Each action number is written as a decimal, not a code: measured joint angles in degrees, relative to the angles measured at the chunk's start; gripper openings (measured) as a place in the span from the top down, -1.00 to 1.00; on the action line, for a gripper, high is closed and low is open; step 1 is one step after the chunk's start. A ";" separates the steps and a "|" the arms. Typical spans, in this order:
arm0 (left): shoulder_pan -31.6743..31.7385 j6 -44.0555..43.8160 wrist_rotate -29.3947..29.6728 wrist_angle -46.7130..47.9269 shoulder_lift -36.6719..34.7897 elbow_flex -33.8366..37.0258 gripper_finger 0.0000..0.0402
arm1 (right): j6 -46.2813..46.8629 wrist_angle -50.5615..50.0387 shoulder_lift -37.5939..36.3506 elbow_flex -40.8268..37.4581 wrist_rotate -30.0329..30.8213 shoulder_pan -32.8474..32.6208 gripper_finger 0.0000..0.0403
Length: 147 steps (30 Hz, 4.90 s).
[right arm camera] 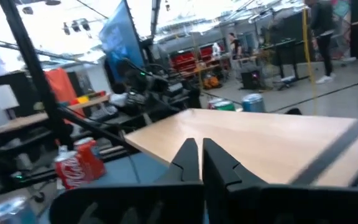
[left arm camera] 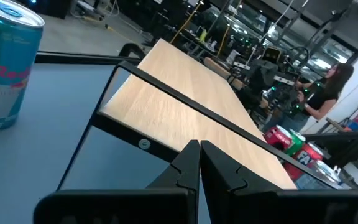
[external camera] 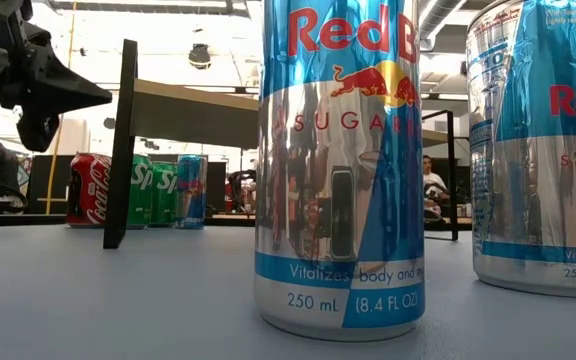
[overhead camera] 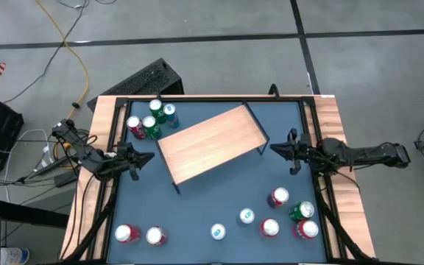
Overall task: Place canned beverage on shelf
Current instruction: Put the middle red white soda can on the shelf
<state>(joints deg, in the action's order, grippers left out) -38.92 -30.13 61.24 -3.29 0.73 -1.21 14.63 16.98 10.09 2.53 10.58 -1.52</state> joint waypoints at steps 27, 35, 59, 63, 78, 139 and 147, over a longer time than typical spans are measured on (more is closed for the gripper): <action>-0.01 33.46 -19.83 -31.80 0.01 -3.80 -0.07 | -2.51 -45.77 12.56 37.67 -0.21 -0.17 -0.23; -0.02 28.54 -17.71 -17.23 1.29 -11.70 -0.08 | -0.51 -59.67 25.99 44.48 -0.20 -6.12 -0.23; -0.01 27.43 -11.73 -16.27 10.54 -14.45 -0.08 | 26.46 -84.25 55.63 63.80 1.77 -32.81 -0.25; -0.02 27.47 -11.23 -15.56 10.54 -14.45 -0.08 | 27.44 -86.24 60.58 63.75 1.14 -34.45 -0.33; -0.01 27.91 -11.09 -14.98 10.54 -14.45 -0.08 | 28.49 -84.96 64.24 63.75 -2.51 -33.54 -0.75; -0.01 24.92 -11.33 -9.62 10.54 -14.43 -0.08 | 14.51 -97.89 67.83 77.46 1.13 -20.73 -0.14; -0.02 24.87 -11.30 -9.64 10.54 -14.43 -0.08 | 0.41 -100.11 67.95 90.69 7.19 -11.66 -0.14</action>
<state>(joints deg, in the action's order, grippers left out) -38.94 -5.26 49.93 -12.93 11.27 -15.64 15.03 -83.13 78.04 93.22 17.77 -13.18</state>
